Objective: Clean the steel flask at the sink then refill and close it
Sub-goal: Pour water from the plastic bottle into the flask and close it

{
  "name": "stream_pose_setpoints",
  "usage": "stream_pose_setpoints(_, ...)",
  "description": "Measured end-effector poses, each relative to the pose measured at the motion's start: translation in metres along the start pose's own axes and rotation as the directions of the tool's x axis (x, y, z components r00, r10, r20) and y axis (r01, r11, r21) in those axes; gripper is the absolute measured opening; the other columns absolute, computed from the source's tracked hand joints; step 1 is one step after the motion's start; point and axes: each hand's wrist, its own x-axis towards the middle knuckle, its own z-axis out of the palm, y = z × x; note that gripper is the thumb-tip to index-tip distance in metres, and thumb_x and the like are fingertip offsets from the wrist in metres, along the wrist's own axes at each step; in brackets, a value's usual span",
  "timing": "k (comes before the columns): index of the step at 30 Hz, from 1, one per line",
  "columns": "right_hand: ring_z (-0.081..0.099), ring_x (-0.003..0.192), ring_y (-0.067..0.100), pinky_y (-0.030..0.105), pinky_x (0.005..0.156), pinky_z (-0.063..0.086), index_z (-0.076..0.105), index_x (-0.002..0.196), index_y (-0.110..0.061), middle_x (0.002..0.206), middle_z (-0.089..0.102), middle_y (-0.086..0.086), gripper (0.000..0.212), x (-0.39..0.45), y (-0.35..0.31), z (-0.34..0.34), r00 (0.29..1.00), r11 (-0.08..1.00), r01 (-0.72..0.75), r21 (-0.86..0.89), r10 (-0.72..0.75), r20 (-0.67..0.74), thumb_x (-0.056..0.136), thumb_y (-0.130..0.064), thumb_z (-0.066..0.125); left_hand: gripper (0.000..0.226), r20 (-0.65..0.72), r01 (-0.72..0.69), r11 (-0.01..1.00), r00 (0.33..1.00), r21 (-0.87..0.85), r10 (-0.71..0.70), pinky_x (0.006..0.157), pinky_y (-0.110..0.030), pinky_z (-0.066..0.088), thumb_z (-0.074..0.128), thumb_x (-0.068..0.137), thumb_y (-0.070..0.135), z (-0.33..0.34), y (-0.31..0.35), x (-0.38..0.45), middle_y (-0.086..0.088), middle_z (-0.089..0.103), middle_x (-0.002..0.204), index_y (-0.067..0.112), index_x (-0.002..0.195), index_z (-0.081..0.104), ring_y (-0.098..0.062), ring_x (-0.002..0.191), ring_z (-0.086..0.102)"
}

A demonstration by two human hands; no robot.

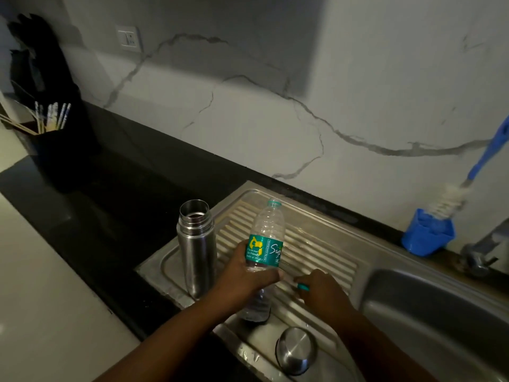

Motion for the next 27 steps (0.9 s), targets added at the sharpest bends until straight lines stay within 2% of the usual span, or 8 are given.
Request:
stream_pose_setpoints(4, 0.062, 0.095, 0.010, 0.023, 0.086, 0.050, 0.066, 0.111, -0.028, 0.109, 0.067, -0.002, 0.027, 0.006, -0.005, -0.007, 0.998, 0.994, -0.054, 0.092, 0.053, 0.018, 0.084, -0.026, 0.067, 0.062, 0.031, -0.011, 1.000, 0.999, 0.009, 0.011, 0.072, -0.026, 0.056, 0.083, 0.069, 0.009, 0.000, -0.003, 0.002, -0.013, 0.067, 0.108, 0.019, 0.119, 0.049, -0.025, 0.094, 0.068)
stream_pose_setpoints(6, 0.064, 0.089, 0.014, 0.025, 0.080, 0.050, 0.069, 0.104, -0.023, 0.100, 0.069, -0.001, 0.023, 0.010, -0.017, -0.029, 0.992, 0.945, -0.081, 0.316, 0.109, -0.072, 0.081, -0.023, 0.071, 0.067, 0.033, -0.023, 1.000, 0.999, -0.004, 0.023, 0.072, -0.024, 0.055, 0.083, 0.061, 0.013, 0.001, -0.006, 0.003, -0.015, 0.068, 0.106, 0.017, 0.118, 0.050, -0.018, 0.086, 0.067)
stream_pose_setpoints(7, 0.064, 0.082, 0.015, 0.026, 0.074, 0.051, 0.069, 0.096, -0.020, 0.092, 0.070, 0.000, 0.018, 0.012, -0.026, -0.046, 0.976, 0.867, -0.091, 0.491, 0.175, -0.128, 0.079, -0.023, 0.073, 0.069, 0.033, -0.033, 0.999, 0.999, -0.015, 0.033, 0.072, -0.025, 0.055, 0.083, 0.057, 0.014, 0.001, -0.007, 0.003, -0.015, 0.068, 0.105, 0.016, 0.118, 0.050, -0.016, 0.084, 0.067)
stream_pose_setpoints(9, 0.063, 0.068, 0.016, 0.027, 0.063, 0.052, 0.067, 0.090, -0.012, 0.080, 0.069, 0.005, 0.016, 0.014, -0.048, -0.088, 0.948, 0.533, -0.076, 0.843, 0.301, -0.105, 0.079, -0.021, 0.074, 0.072, 0.044, -0.046, 0.998, 0.998, -0.032, 0.048, 0.071, -0.024, 0.054, 0.081, 0.055, 0.013, 0.000, -0.009, 0.005, -0.015, 0.068, 0.102, 0.014, 0.120, 0.050, -0.013, 0.080, 0.067)
stream_pose_setpoints(11, 0.064, 0.066, 0.017, 0.029, 0.064, 0.055, 0.064, 0.092, -0.007, 0.081, 0.069, 0.009, 0.019, 0.012, -0.068, -0.126, 0.959, 0.179, 0.010, 0.984, 0.278, -0.060, 0.080, -0.018, 0.074, 0.068, 0.068, -0.071, 0.997, 0.995, -0.043, 0.074, 0.069, -0.023, 0.054, 0.081, 0.058, 0.006, -0.001, -0.009, 0.007, -0.012, 0.068, 0.097, 0.012, 0.119, 0.051, -0.010, 0.077, 0.066)
stream_pose_setpoints(12, 0.065, 0.068, 0.017, 0.031, 0.068, 0.056, 0.064, 0.093, -0.007, 0.081, 0.069, 0.010, 0.020, 0.011, -0.074, -0.138, 0.964, 0.110, 0.044, 0.993, 0.257, -0.071, 0.080, -0.017, 0.074, 0.066, 0.080, -0.087, 0.995, 0.993, -0.040, 0.090, 0.068, -0.022, 0.054, 0.081, 0.062, 0.000, -0.002, -0.009, 0.008, -0.010, 0.068, 0.095, 0.012, 0.119, 0.051, -0.008, 0.075, 0.066)
stream_pose_setpoints(21, 0.066, 0.078, 0.020, 0.039, 0.084, 0.057, 0.065, 0.095, -0.008, 0.087, 0.070, 0.010, 0.014, -0.003, -0.102, -0.162, 0.993, 0.425, 0.016, 0.905, 0.096, -0.062, 0.084, -0.013, 0.069, 0.072, 0.202, -0.189, 0.981, 0.960, -0.031, 0.191, 0.077, -0.032, 0.056, 0.080, 0.060, 0.006, -0.014, 0.001, 0.016, -0.003, 0.069, 0.101, 0.024, 0.122, 0.050, -0.018, 0.088, 0.068)
stream_pose_setpoints(27, 0.064, 0.084, 0.016, 0.030, 0.084, 0.055, 0.071, 0.101, -0.017, 0.095, 0.070, 0.008, 0.015, -0.010, -0.099, -0.187, 0.998, 0.680, 0.017, 0.733, -0.055, 0.027, 0.091, -0.016, 0.059, 0.068, 0.287, -0.216, 0.976, 0.933, -0.035, 0.217, 0.080, -0.036, 0.056, 0.080, 0.064, 0.003, -0.022, 0.005, 0.014, -0.002, 0.070, 0.101, 0.028, 0.121, 0.053, -0.022, 0.090, 0.069)
